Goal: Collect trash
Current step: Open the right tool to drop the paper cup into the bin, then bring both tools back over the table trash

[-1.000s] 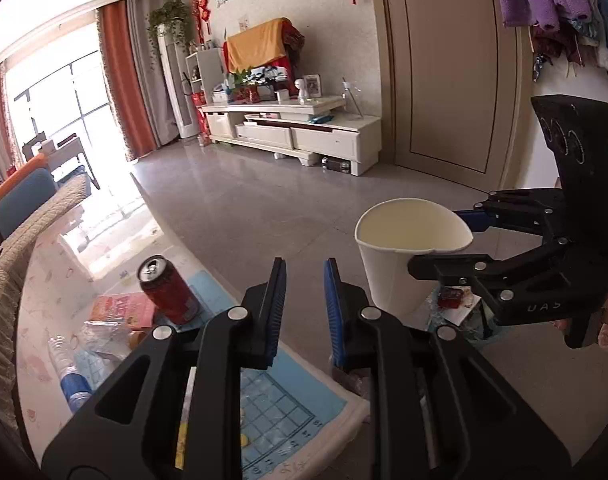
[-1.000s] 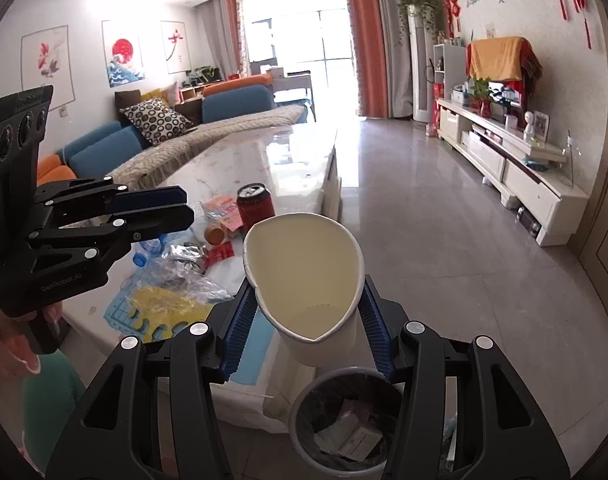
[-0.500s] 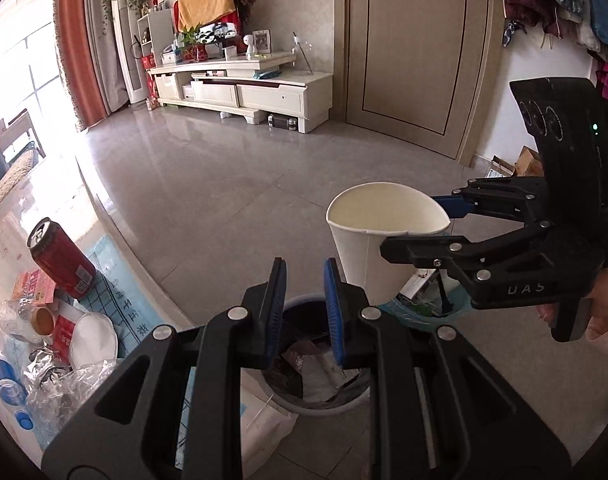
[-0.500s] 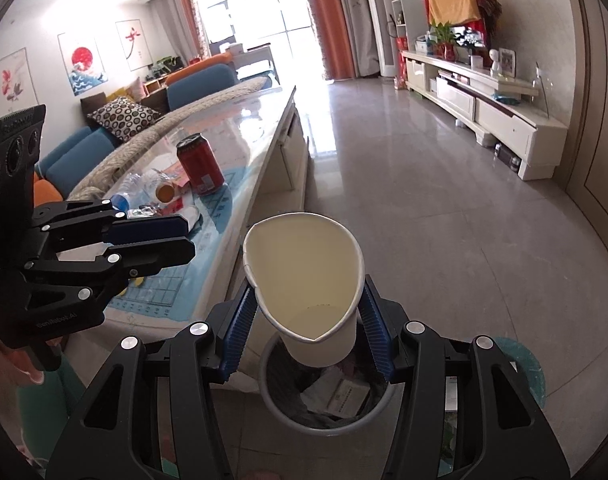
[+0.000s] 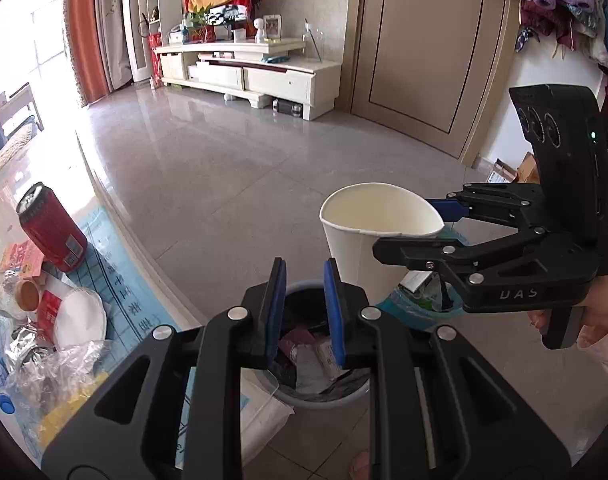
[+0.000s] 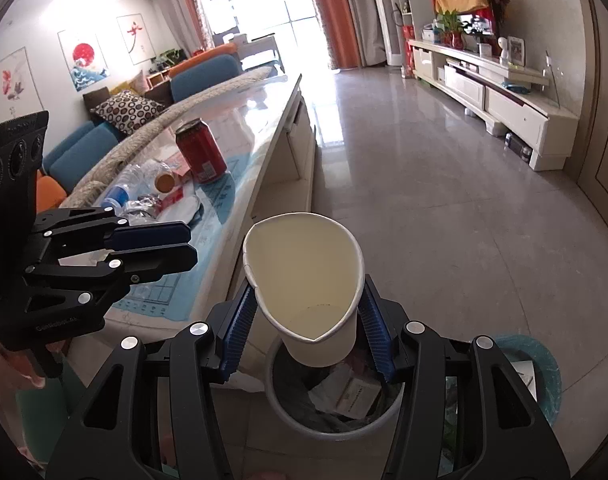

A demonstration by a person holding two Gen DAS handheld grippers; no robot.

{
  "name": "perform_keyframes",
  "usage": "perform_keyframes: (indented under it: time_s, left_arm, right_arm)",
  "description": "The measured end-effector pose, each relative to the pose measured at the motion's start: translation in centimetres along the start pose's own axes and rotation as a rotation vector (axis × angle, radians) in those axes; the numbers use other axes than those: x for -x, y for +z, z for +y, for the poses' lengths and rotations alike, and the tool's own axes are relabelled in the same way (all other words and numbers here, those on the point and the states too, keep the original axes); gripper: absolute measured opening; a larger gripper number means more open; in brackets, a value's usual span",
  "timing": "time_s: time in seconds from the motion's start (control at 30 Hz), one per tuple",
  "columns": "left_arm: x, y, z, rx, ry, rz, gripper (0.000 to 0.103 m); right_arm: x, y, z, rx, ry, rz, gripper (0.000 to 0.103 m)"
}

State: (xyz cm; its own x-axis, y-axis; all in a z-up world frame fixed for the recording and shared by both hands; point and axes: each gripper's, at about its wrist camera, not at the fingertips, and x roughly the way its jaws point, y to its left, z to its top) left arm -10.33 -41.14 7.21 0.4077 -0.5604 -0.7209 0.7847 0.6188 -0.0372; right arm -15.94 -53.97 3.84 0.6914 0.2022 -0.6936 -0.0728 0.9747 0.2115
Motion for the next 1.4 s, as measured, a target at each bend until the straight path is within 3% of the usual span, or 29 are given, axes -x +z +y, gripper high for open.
perform_keyframes:
  time_s: [0.43, 0.47, 0.5, 0.53, 0.67, 0.8, 0.93, 1.3, 1.4]
  left_arm:
    - [-8.6, -3.0, -3.5, -0.031, -0.067, 0.155, 0.018]
    - [-9.0, -3.2, -3.7, -0.037, -0.053, 0.157, 0.021]
    - [-9.4, -3.4, -3.8, -0.045, -0.037, 0.161, 0.033]
    - [-9.7, -3.7, -4.0, -0.055, -0.038, 0.162, 0.038]
    - [-10.9, -4.1, -4.3, -0.083, -0.016, 0.213, 0.042]
    - [-10.7, -4.2, -4.2, -0.082, -0.007, 0.205, 0.054]
    - [-10.3, -4.0, -3.4, -0.074, -0.008, 0.192, 0.055]
    - [-7.4, -3.0, -1.9, -0.033, -0.015, 0.132, 0.056]
    - [-4.3, -2.5, -0.8, -0.022, 0.009, 0.071, 0.071]
  right_arm:
    - [-5.3, -5.1, -4.5, -0.108, -0.003, 0.152, 0.053]
    - [-5.8, -5.4, -4.7, -0.110, -0.003, 0.163, 0.055]
    - [-6.2, -5.7, -4.9, -0.113, -0.001, 0.171, 0.055]
    - [-6.6, -6.0, -5.2, -0.123, 0.003, 0.177, 0.057]
    - [-8.8, -7.1, -6.4, -0.176, 0.012, 0.208, 0.060]
    - [-9.5, -7.3, -7.1, -0.204, 0.011, 0.223, 0.062]
    - [-9.1, -7.0, -7.6, -0.233, -0.001, 0.209, 0.079]
    - [-6.0, -3.4, -5.8, -0.178, 0.015, 0.136, 0.079]
    - [-4.0, -1.1, -3.8, -0.124, 0.037, 0.092, 0.079]
